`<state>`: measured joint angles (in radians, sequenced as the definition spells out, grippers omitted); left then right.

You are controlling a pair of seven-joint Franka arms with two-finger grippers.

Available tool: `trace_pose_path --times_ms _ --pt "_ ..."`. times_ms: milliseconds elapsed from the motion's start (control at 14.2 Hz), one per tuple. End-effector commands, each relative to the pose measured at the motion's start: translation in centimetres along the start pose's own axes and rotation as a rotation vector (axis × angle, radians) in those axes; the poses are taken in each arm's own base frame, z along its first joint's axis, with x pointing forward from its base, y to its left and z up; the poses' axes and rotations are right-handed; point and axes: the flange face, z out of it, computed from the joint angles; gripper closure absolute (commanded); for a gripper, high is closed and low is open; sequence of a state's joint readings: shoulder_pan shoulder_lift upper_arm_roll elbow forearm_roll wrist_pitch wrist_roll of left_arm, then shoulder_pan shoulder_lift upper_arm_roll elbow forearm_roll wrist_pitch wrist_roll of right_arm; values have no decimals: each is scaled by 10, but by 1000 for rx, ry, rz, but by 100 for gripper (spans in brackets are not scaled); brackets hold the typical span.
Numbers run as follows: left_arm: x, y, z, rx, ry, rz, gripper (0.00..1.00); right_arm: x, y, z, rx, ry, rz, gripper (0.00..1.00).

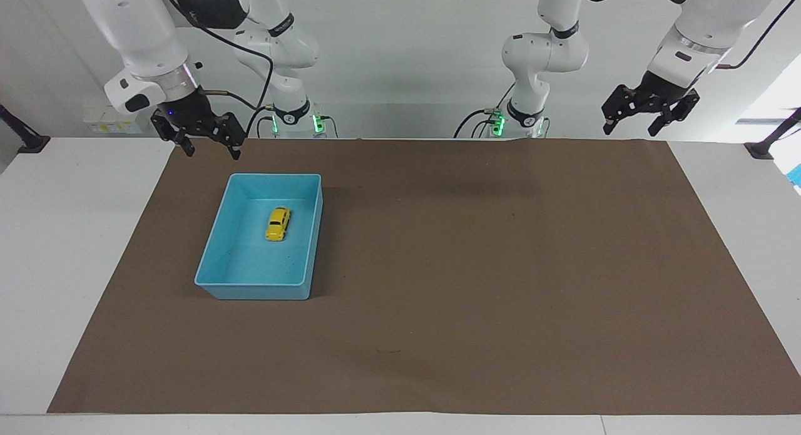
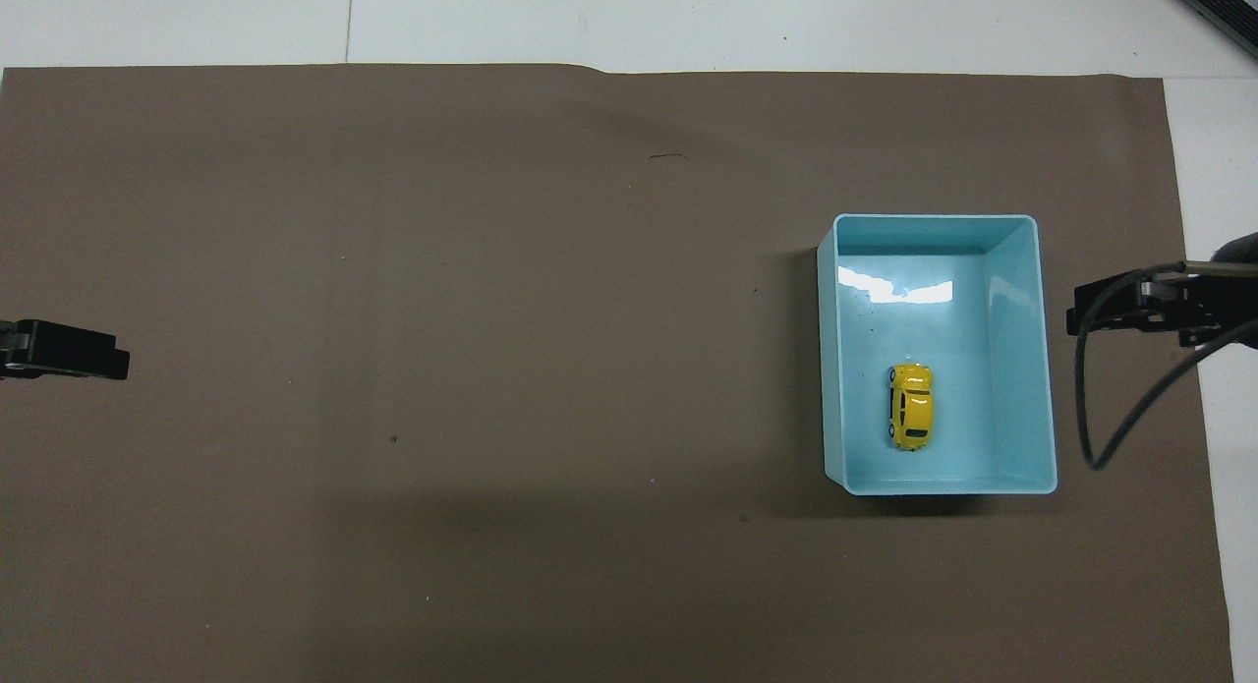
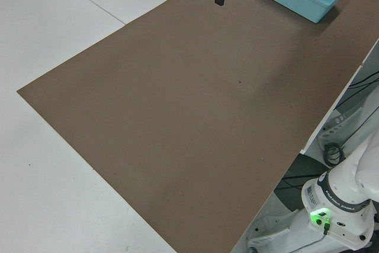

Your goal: Wind up and store yellow beetle car

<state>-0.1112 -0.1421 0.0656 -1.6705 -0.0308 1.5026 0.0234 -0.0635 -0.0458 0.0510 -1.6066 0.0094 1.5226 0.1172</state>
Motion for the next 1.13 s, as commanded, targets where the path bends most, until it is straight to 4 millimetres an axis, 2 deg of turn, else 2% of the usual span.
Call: trace_pose_path --times_ms 0,1059 --pt "-6 -3 -1 16 -1 -10 0 1 2 -16 9 -7 27 0" --pt "-5 -1 -2 16 1 -7 0 4 0 -12 8 22 23 0"
